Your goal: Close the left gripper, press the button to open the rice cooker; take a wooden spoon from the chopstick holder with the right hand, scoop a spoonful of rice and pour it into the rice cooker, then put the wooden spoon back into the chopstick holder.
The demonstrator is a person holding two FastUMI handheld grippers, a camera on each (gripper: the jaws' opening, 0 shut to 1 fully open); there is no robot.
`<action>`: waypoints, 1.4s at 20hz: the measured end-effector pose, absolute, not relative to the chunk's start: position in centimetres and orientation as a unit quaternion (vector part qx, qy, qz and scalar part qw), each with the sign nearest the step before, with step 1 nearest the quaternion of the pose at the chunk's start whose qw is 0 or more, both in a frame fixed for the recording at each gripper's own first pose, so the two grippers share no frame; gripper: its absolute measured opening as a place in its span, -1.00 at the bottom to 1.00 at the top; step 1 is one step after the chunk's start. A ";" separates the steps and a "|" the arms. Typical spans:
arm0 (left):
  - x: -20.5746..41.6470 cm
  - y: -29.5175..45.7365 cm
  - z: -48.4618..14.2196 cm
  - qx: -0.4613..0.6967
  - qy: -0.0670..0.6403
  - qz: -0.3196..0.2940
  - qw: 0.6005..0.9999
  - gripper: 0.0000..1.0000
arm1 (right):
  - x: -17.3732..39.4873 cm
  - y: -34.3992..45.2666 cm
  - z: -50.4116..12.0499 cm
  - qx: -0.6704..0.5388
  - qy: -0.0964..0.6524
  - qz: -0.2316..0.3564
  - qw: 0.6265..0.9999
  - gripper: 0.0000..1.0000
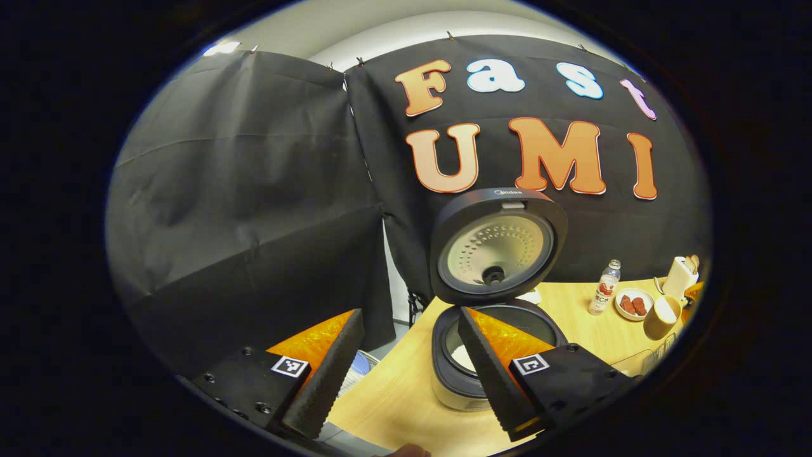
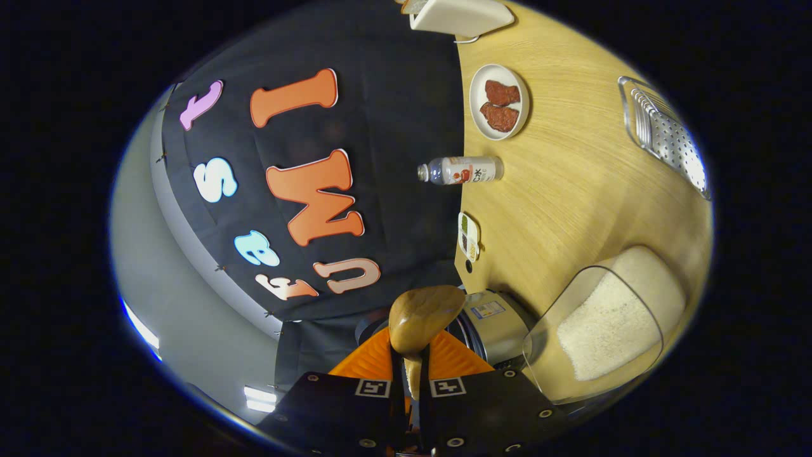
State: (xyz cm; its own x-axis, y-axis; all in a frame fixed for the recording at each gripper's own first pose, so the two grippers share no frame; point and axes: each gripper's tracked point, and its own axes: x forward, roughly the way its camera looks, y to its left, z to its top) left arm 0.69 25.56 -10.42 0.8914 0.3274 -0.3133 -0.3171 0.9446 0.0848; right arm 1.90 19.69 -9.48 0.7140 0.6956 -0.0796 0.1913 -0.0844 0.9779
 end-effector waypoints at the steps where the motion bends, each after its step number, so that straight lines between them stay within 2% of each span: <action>1: 0.4 26.0 -10.3 0.021 0.158 0.170 0.972 1.00 | 2.3 20.7 -8.8 0.702 0.316 0.219 0.600 -0.83; 3: 0.1 27.1 -9.7 0.030 0.147 0.177 0.973 1.00 | 3.2 23.0 -7.4 0.697 0.319 0.235 0.598 -0.83; 4: 0.0 27.6 -9.6 0.032 0.144 0.181 0.972 0.93 | 3.8 24.2 -6.8 0.696 0.319 0.242 0.596 -0.83; 8: -0.6 29.8 -9.6 0.026 0.139 0.195 0.971 0.93 | 5.8 28.9 -5.1 0.683 0.330 0.262 0.597 -0.83; 12: -1.5 32.4 -10.6 0.021 0.146 0.212 0.966 0.93 | 7.0 33.2 -5.1 0.636 0.346 0.263 0.638 -0.83; 13: -1.8 33.0 -10.9 0.021 0.149 0.217 0.965 1.00 | 7.2 34.3 -4.8 0.626 0.351 0.266 0.643 -0.83; 14: -2.1 33.6 -11.1 0.019 0.151 0.222 0.963 0.93 | 7.6 35.1 -4.8 0.615 0.353 0.265 0.654 -0.83; 15: -2.3 34.1 -11.4 0.018 0.155 0.226 0.962 1.00 | 8.2 36.0 -5.1 0.594 0.354 0.260 0.674 -0.83; 19: -3.0 35.4 -12.5 0.013 0.170 0.235 0.957 0.93 | 9.3 37.8 -6.2 0.491 0.351 0.250 0.757 -0.84; 20: -2.9 35.6 -12.5 0.013 0.171 0.237 0.956 1.00 | 9.5 38.4 -6.1 0.474 0.348 0.253 0.768 -0.83; 21: -3.0 35.8 -12.6 0.013 0.173 0.237 0.956 0.93 | 9.8 38.7 -6.1 0.455 0.345 0.254 0.781 -0.84; 22: -3.0 35.8 -12.6 0.014 0.174 0.238 0.956 1.00 | 10.1 39.2 -6.1 0.438 0.343 0.253 0.791 -0.84; 25: -2.9 35.8 -12.9 0.015 0.180 0.234 0.955 1.00 | 10.4 39.9 -6.8 0.360 0.336 0.248 0.835 -0.84; 26: -2.9 35.9 -13.0 0.017 0.182 0.234 0.955 0.93 | 10.5 40.1 -6.7 0.339 0.329 0.251 0.845 -0.83; 28: -3.1 35.9 -13.0 0.018 0.184 0.233 0.955 1.00 | 10.3 40.4 -6.2 0.307 0.315 0.258 0.861 -0.83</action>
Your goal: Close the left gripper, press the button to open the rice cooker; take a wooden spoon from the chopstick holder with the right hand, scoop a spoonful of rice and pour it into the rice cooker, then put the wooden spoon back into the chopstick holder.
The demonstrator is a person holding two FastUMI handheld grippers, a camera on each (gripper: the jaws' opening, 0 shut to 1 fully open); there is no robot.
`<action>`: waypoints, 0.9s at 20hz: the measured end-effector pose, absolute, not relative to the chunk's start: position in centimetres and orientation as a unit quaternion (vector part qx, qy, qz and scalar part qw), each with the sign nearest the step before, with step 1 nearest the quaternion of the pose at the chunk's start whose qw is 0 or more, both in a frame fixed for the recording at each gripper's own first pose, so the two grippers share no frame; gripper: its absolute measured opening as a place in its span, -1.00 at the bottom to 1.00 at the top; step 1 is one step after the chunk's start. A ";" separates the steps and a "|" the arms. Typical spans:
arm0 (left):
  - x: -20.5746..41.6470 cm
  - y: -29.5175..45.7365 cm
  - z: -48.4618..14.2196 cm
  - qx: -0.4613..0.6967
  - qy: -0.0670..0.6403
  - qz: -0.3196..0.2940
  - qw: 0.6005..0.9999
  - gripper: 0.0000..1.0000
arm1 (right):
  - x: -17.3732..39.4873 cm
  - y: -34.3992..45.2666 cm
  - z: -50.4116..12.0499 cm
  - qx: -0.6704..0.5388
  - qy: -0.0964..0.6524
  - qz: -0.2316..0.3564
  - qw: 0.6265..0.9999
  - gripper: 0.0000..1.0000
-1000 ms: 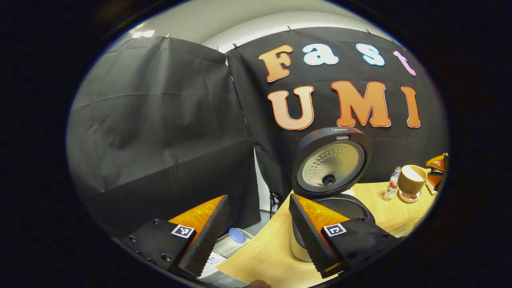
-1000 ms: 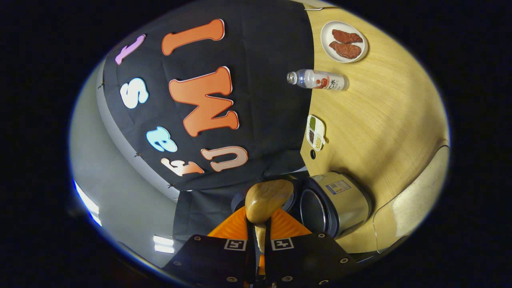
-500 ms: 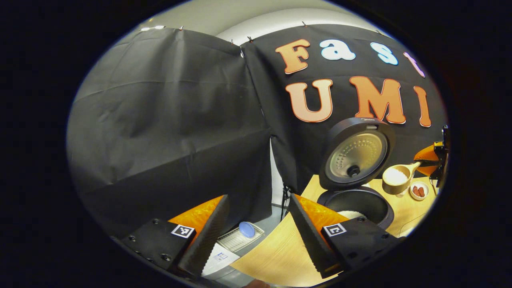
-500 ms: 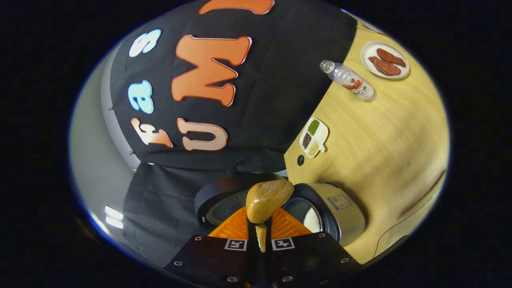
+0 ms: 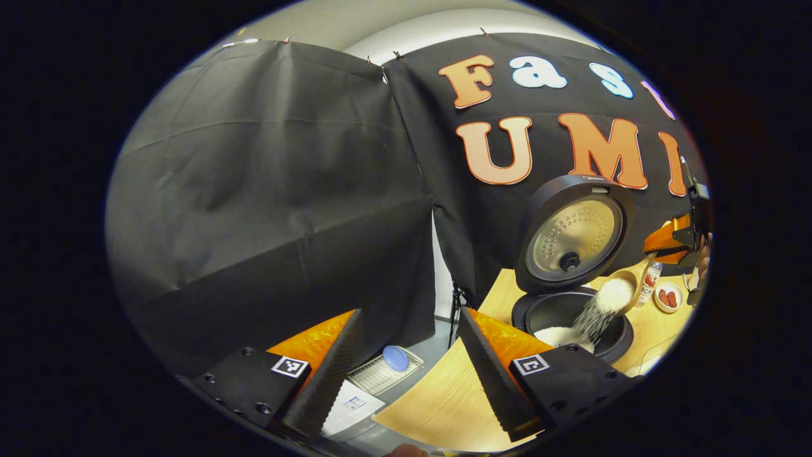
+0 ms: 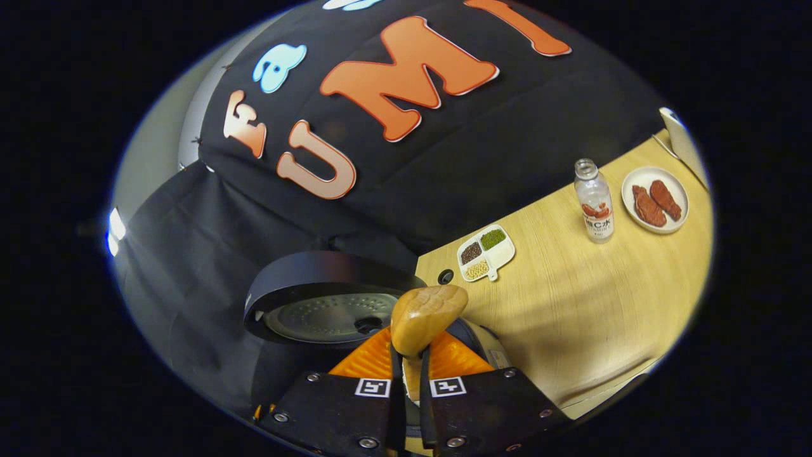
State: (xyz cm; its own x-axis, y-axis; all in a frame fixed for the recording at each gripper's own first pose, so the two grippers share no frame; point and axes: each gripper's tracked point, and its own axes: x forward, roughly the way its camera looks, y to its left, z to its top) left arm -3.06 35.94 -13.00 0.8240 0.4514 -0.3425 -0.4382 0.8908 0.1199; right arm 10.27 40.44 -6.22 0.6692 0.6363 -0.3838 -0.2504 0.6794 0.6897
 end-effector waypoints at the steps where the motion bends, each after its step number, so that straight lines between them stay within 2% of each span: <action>1: -3.1 35.9 -12.9 0.019 0.185 0.233 0.955 1.00 | 10.2 40.6 -6.1 0.296 0.309 0.261 0.865 -0.83; 6: -3.4 36.2 -12.9 0.019 0.185 0.235 0.954 1.00 | 10.1 41.5 -4.7 0.244 0.278 0.276 0.887 -0.83; 7: -3.5 36.1 -12.8 0.019 0.184 0.236 0.954 0.93 | 10.1 41.5 -4.5 0.231 0.271 0.278 0.892 -0.84; 11: -3.7 35.9 -12.9 0.018 0.185 0.234 0.954 0.93 | 10.0 41.7 -2.8 0.187 0.238 0.289 0.908 -0.84; 12: -3.7 35.9 -12.9 0.019 0.185 0.232 0.955 1.00 | 10.0 42.0 -2.4 0.178 0.229 0.292 0.911 -0.84; 15: -3.7 35.7 -12.8 0.020 0.184 0.230 0.956 1.00 | 9.8 42.5 -0.8 0.150 0.199 0.303 0.920 -0.83; 17: -3.8 35.8 -12.8 0.020 0.184 0.229 0.956 0.93 | 9.6 42.7 0.5 0.135 0.179 0.308 0.925 -0.84; 18: -3.8 35.9 -12.8 0.020 0.184 0.230 0.955 1.00 | 9.5 42.9 1.0 0.128 0.167 0.311 0.927 -0.84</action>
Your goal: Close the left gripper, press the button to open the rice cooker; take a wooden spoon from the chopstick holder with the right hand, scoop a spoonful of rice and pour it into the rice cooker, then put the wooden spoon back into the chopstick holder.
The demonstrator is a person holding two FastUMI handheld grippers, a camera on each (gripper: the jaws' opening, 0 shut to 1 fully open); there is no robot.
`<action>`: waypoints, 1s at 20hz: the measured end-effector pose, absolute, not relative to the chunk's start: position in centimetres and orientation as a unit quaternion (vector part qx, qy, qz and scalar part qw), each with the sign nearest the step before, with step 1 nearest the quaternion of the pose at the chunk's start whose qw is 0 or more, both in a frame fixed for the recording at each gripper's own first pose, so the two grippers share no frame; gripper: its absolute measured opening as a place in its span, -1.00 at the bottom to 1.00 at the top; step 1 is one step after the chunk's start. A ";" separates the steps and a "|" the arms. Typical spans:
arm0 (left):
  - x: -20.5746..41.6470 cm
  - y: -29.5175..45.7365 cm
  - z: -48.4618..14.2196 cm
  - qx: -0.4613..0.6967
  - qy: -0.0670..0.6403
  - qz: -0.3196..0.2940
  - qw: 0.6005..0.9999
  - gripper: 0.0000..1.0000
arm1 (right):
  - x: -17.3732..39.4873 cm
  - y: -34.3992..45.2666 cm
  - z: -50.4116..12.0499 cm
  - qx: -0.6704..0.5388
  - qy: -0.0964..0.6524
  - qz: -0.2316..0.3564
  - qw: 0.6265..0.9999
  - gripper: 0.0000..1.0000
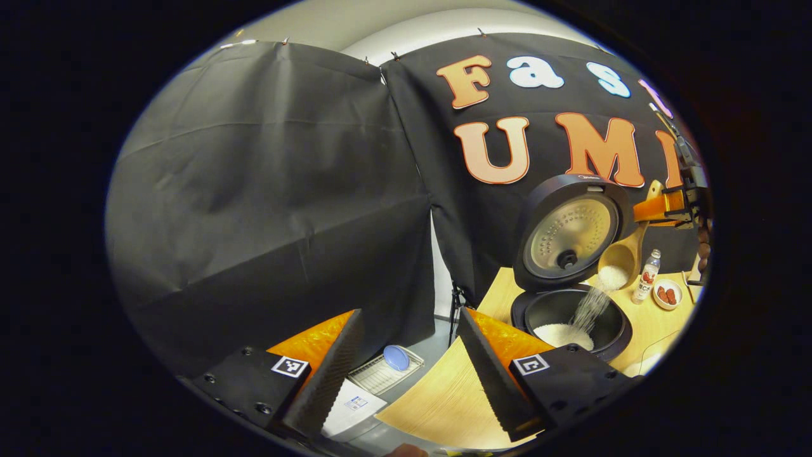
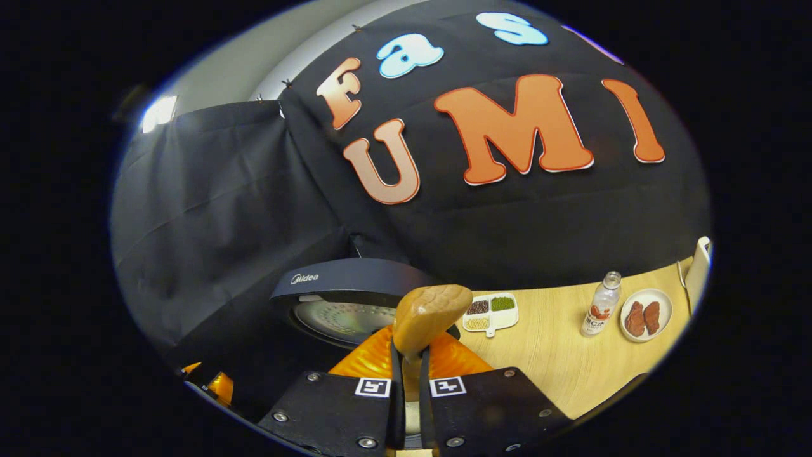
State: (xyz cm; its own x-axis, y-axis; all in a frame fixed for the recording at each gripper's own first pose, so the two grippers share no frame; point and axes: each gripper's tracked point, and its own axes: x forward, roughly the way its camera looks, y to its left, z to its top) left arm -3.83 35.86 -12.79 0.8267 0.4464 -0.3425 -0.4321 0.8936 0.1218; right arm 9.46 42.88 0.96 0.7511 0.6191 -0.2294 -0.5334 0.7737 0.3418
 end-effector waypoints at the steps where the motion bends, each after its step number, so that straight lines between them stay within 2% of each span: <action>1: -4.0 35.8 -12.9 0.018 0.185 0.230 0.955 1.00 | 9.4 43.0 1.2 0.117 0.157 0.315 0.929 -0.84; 10: -5.2 36.6 -13.7 0.014 0.192 0.239 0.952 1.00 | 6.8 44.7 4.1 0.031 0.066 0.332 0.940 -0.84; 11: -5.4 36.7 -13.8 0.013 0.193 0.241 0.951 0.93 | 6.5 45.0 4.4 0.020 0.055 0.335 0.940 -0.84; 13: -5.7 36.9 -14.0 0.011 0.196 0.244 0.950 1.00 | 6.1 45.9 4.3 -0.003 0.038 0.339 0.940 -0.84; 20: -7.4 37.1 -13.8 0.007 0.200 0.263 0.944 1.00 | 4.8 47.7 3.1 -0.053 0.012 0.354 0.934 -0.85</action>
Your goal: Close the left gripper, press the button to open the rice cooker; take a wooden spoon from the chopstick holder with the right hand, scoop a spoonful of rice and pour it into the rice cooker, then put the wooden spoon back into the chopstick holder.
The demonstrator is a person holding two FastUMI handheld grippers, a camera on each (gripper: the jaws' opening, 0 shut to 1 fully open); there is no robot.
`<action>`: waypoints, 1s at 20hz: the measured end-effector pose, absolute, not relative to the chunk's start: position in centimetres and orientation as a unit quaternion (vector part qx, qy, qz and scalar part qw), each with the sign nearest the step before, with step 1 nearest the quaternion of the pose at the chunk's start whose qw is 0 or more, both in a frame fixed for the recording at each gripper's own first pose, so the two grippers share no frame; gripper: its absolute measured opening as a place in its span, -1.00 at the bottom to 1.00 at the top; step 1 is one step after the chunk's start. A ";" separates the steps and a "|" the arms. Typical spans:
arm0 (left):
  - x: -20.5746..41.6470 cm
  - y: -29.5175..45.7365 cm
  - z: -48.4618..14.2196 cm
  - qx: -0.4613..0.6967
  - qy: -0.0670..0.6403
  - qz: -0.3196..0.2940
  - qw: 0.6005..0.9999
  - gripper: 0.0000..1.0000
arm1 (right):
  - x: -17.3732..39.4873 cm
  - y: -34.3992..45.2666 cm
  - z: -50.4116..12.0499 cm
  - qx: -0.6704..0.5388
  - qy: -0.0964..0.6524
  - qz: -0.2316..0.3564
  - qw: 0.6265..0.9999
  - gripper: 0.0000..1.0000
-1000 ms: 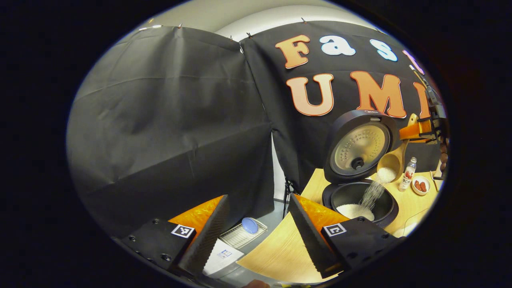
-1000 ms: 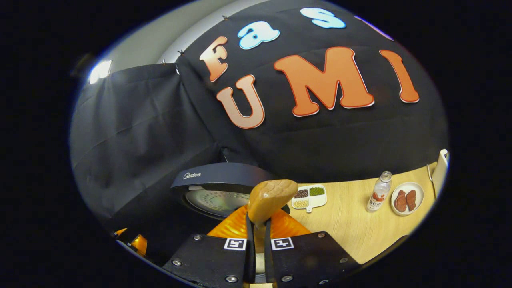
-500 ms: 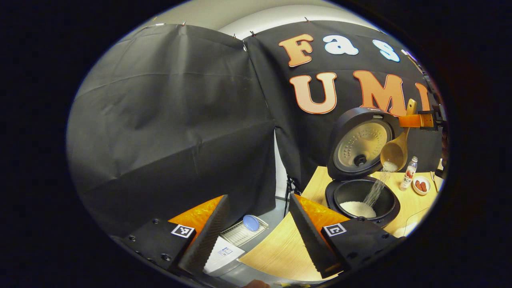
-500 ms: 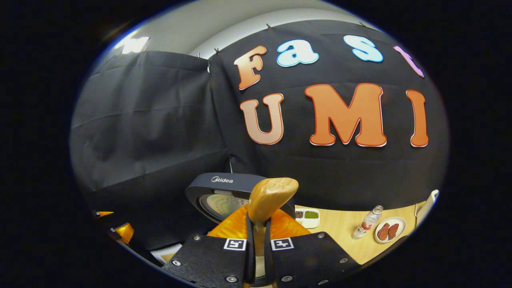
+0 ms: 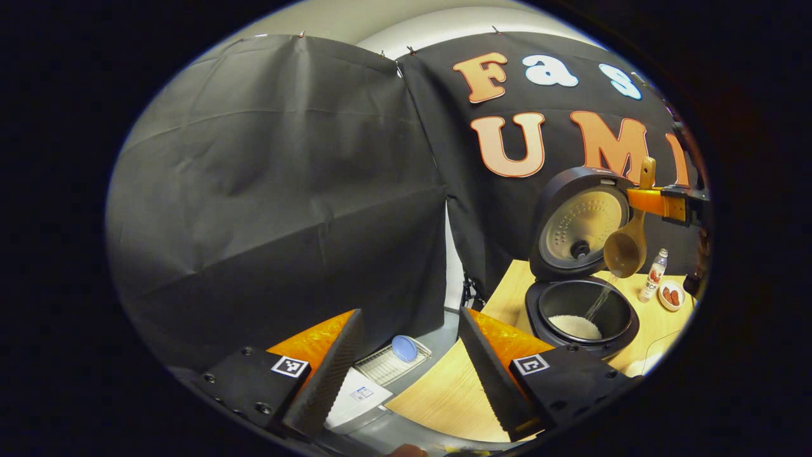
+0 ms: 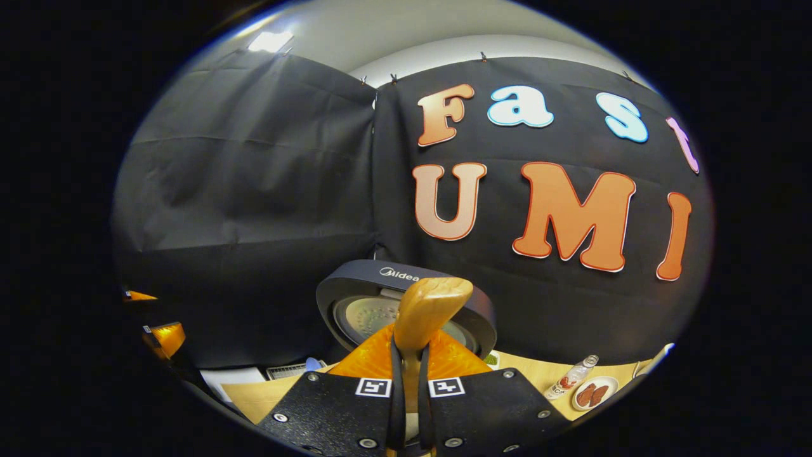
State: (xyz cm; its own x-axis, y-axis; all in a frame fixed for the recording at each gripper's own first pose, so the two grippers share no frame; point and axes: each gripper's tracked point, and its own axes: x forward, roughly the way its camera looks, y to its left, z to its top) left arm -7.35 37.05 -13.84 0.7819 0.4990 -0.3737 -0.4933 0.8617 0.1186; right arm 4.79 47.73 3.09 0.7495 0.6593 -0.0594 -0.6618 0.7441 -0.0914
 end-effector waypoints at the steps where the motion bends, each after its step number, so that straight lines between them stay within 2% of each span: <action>1: -7.6 37.0 -14.0 0.008 0.201 0.266 0.943 1.00 | 4.7 47.7 3.2 -0.058 0.004 0.357 0.932 -0.85; 3: -8.2 36.7 -14.1 0.007 0.204 0.270 0.941 0.93 | 4.2 47.5 3.6 -0.061 -0.006 0.364 0.929 -0.85; 4: -8.1 36.4 -14.2 0.005 0.206 0.268 0.941 1.00 | 4.2 47.4 3.2 -0.050 0.003 0.366 0.929 -0.85; 5: -8.2 36.1 -14.4 0.002 0.211 0.267 0.940 0.93 | 4.1 47.0 2.6 -0.029 0.022 0.369 0.929 -0.86; 6: -8.2 35.8 -14.4 -0.002 0.213 0.268 0.940 1.00 | 4.3 46.6 1.7 -0.002 0.048 0.370 0.928 -0.85; 10: -7.8 33.5 -13.4 -0.014 0.206 0.254 0.945 1.00 | 4.9 42.1 0.9 0.091 0.106 0.349 0.927 -0.85; 11: -7.6 32.8 -13.2 -0.014 0.205 0.248 0.947 0.93 | 5.0 40.5 0.8 0.109 0.115 0.341 0.927 -0.85; 12: -7.2 32.0 -12.9 -0.014 0.203 0.242 0.949 1.00 | 5.2 38.6 0.8 0.124 0.122 0.332 0.927 -0.85; 16: -5.2 28.3 -11.6 -0.014 0.193 0.216 0.957 1.00 | 5.6 30.1 -0.2 0.171 0.139 0.284 0.933 -0.86; 17: -4.8 27.2 -11.5 -0.015 0.193 0.208 0.959 0.93 | 5.6 27.8 -0.8 0.178 0.144 0.268 0.936 -0.86; 18: -4.4 26.2 -11.3 -0.017 0.193 0.201 0.960 1.00 | 5.7 25.2 -1.3 0.182 0.146 0.250 0.940 -0.85; 20: -3.7 24.0 -11.0 -0.019 0.194 0.186 0.963 1.00 | 6.1 20.1 -2.7 0.191 0.150 0.209 0.947 -0.86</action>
State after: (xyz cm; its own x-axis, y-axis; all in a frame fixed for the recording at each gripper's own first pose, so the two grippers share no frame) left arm -3.71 24.00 -11.01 0.8555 0.3510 -0.3807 -0.3657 0.9300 0.0357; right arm 6.11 20.09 -2.70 0.8677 0.4528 -0.2053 -0.3379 0.8400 0.4246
